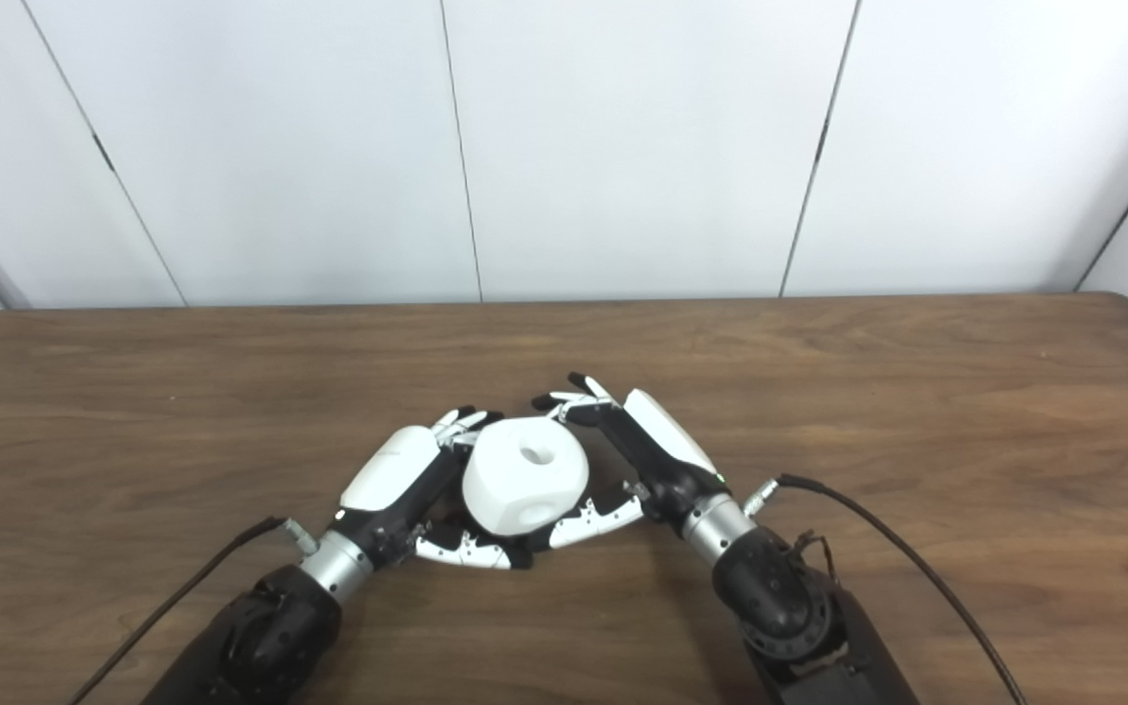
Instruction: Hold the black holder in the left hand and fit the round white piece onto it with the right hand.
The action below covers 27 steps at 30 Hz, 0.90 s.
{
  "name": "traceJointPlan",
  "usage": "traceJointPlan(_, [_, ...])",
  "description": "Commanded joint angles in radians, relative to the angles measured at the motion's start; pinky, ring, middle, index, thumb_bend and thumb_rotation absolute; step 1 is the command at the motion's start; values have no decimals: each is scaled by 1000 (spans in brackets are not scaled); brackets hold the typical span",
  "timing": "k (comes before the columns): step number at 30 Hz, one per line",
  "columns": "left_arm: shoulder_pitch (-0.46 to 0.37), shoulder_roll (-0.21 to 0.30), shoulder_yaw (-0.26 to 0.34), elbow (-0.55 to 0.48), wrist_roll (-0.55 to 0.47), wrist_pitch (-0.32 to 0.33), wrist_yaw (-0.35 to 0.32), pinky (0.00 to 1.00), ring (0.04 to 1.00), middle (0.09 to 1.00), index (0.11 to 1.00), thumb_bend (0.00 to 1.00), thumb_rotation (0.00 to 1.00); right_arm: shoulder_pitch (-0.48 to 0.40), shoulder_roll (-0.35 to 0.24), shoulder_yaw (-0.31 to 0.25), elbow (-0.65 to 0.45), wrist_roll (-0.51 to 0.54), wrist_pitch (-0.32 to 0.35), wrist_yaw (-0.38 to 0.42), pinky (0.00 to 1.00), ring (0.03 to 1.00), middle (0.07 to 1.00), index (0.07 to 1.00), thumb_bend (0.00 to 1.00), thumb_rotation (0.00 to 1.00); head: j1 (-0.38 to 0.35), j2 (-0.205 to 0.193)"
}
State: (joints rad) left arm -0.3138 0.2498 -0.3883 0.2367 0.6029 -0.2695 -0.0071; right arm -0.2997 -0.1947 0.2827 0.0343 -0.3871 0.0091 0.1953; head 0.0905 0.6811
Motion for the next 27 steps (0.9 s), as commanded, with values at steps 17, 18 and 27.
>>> traceJointPlan(17, [6, -16, -33, -8, 27, -4, -23, 1000, 929, 716, 481, 524, 56, -49, -9, -5, -5, -21, -40, -11, 856, 999, 845, 485, 513, 143, 6, 22])
traceJointPlan(18, [5, -18, -34, -6, 28, -4, -22, 1000, 930, 716, 481, 524, 56, -51, -12, -5, -9, -20, -42, -8, 854, 999, 844, 485, 514, 143, 4, 24])
traceJointPlan(27, [-4, -34, -42, -4, 45, 13, -26, 1000, 928, 718, 481, 524, 56, -80, -65, -6, -67, -23, -27, 46, 868, 1000, 848, 485, 513, 142, -11, 35])
